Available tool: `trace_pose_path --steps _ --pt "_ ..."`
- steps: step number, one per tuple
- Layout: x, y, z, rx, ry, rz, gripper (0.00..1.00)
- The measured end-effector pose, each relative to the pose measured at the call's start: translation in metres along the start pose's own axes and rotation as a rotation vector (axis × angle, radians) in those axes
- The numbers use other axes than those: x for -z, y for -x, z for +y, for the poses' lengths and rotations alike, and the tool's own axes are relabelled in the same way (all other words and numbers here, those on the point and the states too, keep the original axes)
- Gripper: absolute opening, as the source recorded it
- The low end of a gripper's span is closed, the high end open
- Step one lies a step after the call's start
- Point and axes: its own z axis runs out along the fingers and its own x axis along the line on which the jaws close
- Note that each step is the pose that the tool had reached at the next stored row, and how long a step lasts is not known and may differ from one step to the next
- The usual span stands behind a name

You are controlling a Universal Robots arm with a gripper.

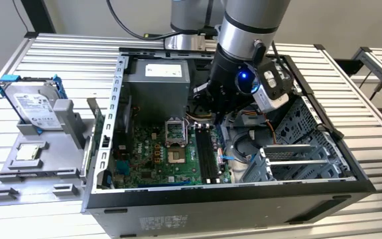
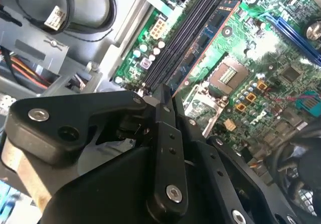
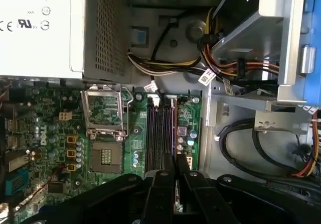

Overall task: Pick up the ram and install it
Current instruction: 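Insert the ram into the slot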

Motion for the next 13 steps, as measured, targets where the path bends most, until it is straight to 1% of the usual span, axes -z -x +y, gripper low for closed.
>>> trace_pose_path --steps 3,8,9,12,13 --pt "-0.0052 -0.0001 -0.0058 0.000 0.0001 0.0000 0.00" --pt "-0.0139 -0.0001 -0.0074 0.000 0.0003 -0.0001 0.00" --pt "-0.0142 0.0000 -0.0075 0.000 0.0000 0.0017 0.00" --pt "-0.0145 0.0000 -0.0075 -0.001 0.0001 0.0019 0.00" --pt "-0.0148 0.0000 -0.0075 -0.001 -0.0003 -0.0093 0.00"
